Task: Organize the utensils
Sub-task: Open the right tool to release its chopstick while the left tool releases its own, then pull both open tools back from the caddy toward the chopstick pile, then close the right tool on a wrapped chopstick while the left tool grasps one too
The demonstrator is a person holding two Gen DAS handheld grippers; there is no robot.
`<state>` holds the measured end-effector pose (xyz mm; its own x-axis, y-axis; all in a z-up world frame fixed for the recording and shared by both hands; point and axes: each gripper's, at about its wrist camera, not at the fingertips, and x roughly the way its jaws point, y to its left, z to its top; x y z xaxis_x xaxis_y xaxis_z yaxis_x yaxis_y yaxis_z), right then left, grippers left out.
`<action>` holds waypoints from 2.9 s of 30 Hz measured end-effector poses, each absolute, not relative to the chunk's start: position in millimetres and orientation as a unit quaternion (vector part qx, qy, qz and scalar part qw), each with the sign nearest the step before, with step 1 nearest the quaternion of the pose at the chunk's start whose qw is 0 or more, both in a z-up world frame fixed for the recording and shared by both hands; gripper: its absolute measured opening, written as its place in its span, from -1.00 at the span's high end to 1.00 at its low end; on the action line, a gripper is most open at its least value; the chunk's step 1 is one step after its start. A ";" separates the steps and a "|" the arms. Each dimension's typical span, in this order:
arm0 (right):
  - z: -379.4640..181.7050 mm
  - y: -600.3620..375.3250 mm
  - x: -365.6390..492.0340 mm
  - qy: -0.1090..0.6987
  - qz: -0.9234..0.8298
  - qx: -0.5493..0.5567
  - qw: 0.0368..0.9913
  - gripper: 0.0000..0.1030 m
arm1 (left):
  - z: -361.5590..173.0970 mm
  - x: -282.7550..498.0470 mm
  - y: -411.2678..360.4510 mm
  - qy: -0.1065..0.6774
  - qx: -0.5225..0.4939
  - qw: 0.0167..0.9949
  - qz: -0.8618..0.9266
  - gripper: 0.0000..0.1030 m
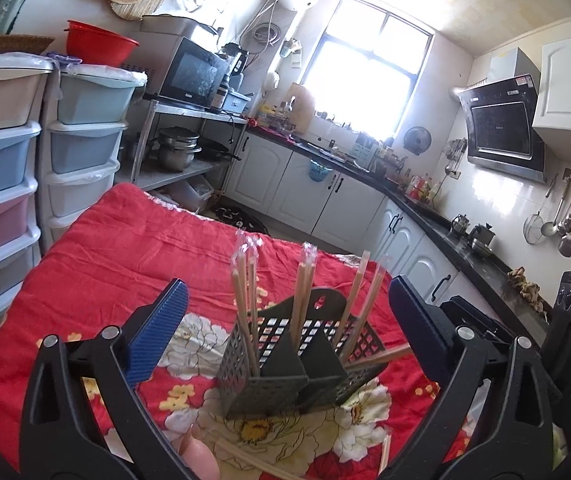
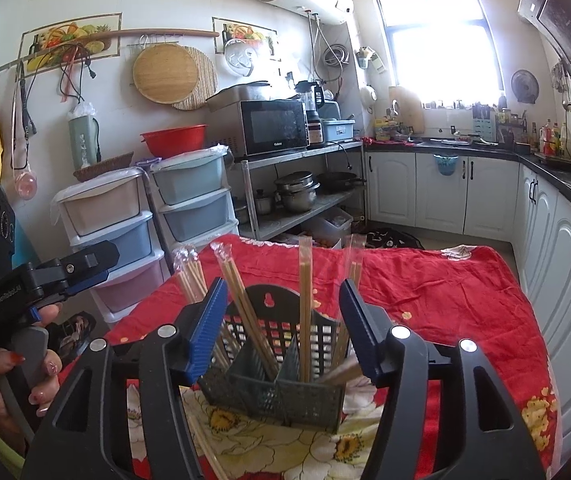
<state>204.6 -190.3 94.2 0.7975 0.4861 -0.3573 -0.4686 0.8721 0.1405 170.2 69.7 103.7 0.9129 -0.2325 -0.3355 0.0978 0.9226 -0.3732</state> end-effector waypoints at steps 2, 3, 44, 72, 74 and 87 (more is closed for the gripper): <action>90.8 -191.1 201.0 0.199 0.253 0.021 0.947 -0.13 | 100.9 167.4 69.2 0.195 -0.174 0.961 -0.085 -0.79; 89.2 -191.4 199.4 0.201 0.253 0.021 0.946 -0.14 | 100.2 167.0 69.4 0.196 -0.174 0.961 -0.084 -0.79; 2.0 -208.0 172.5 0.322 0.239 0.010 0.916 -0.24 | -6.3 144.6 66.9 0.328 -0.204 0.919 -0.078 -0.79; -57.1 -237.4 166.9 0.430 0.185 0.029 0.883 -0.24 | -73.4 180.3 64.9 0.430 -0.304 0.843 -0.111 -0.25; -60.8 -240.4 169.3 0.440 0.179 0.035 0.879 -0.24 | -75.3 185.8 67.9 0.432 -0.308 0.841 -0.108 -0.21; -81.5 -249.4 189.5 0.480 0.171 0.070 0.858 0.40 | -82.4 197.3 76.6 0.430 -0.287 0.851 -0.088 0.34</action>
<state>189.5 -249.4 -81.5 0.4806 0.3603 -0.7995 -0.2251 0.9318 0.2847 197.3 76.6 -82.4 0.6152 -0.3964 -0.6815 -0.0975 0.8195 -0.5647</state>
